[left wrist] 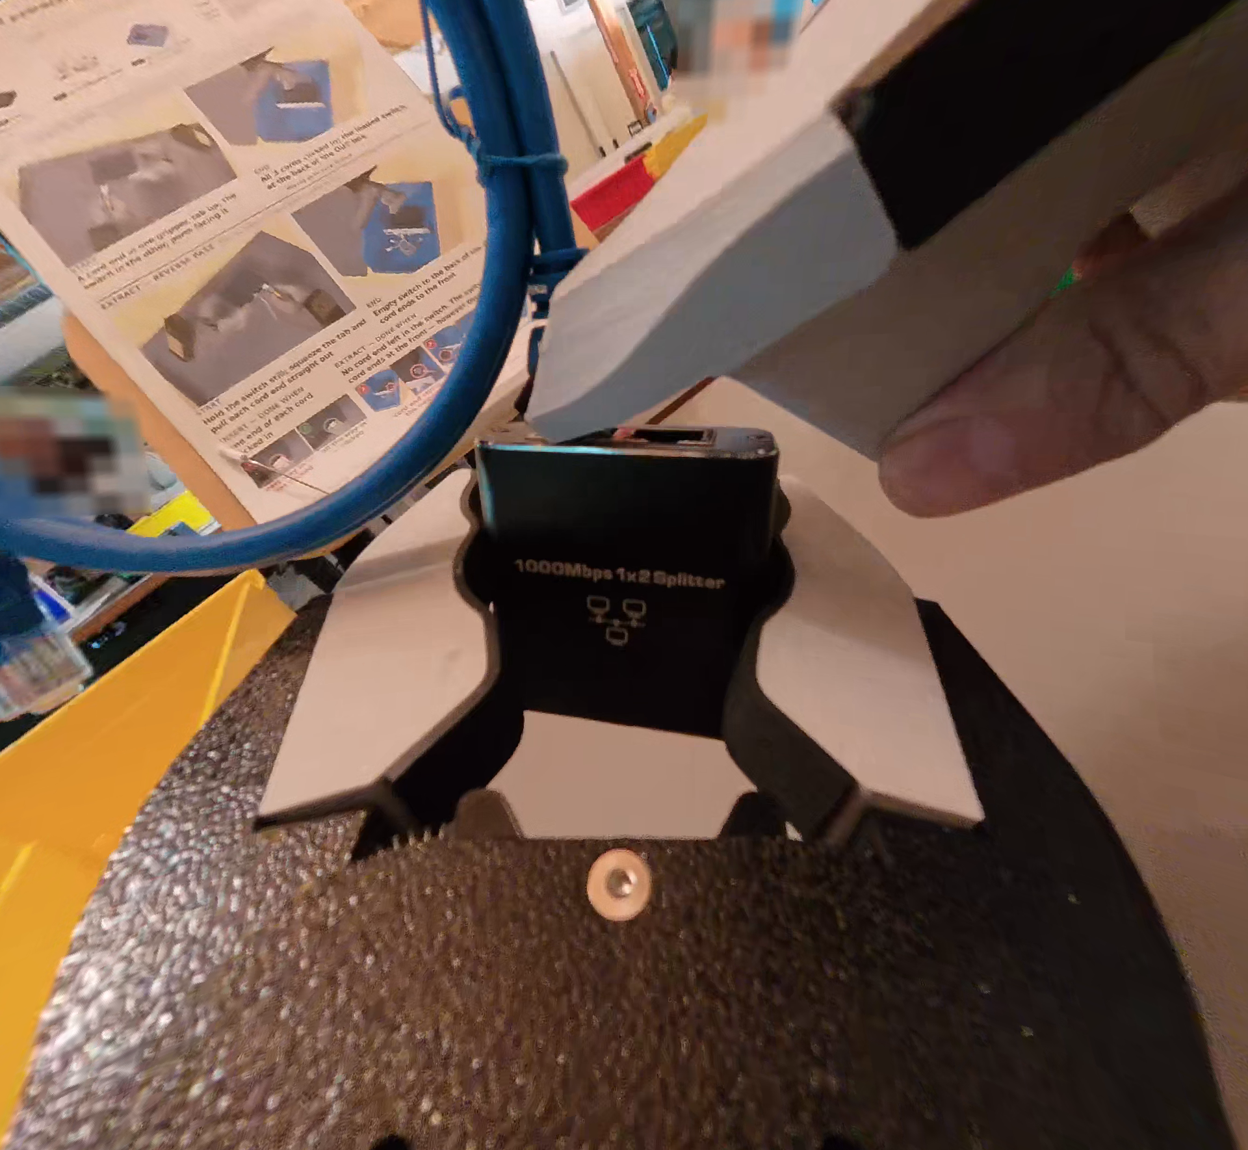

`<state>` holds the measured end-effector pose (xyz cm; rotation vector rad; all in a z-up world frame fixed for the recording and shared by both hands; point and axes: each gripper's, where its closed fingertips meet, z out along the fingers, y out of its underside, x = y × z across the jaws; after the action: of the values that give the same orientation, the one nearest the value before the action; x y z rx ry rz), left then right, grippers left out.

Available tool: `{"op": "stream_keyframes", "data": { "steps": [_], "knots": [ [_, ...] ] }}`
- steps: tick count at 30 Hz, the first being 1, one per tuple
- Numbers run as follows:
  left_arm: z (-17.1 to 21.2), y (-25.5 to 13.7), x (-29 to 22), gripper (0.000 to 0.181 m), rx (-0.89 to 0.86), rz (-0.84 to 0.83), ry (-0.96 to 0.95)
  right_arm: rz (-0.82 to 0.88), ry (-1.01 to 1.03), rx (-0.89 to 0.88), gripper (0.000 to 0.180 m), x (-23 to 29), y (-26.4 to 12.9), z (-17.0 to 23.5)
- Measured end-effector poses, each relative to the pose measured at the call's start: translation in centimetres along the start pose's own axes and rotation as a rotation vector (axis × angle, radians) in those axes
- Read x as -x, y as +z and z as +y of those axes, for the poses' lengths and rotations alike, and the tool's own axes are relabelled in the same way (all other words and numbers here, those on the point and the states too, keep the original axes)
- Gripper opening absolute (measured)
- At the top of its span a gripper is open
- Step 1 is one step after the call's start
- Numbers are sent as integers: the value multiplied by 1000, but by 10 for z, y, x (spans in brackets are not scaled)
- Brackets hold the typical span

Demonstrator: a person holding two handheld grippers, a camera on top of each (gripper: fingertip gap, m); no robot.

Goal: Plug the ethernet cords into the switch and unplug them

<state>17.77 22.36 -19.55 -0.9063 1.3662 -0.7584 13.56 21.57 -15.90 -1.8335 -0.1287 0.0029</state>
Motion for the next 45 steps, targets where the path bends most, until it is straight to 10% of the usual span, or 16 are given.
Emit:
{"op": "stream_keyframes", "data": {
  "steps": [24, 45],
  "knots": [
    [-85, -44, -13, 75, -289, -13, -214, 304, -391, 15, 14, 59, -51, -49],
    [-115, -82, -23, 75, -205, -229, -66, 125, -50, -257, 14, 92, -96, -63]
  ]
}}
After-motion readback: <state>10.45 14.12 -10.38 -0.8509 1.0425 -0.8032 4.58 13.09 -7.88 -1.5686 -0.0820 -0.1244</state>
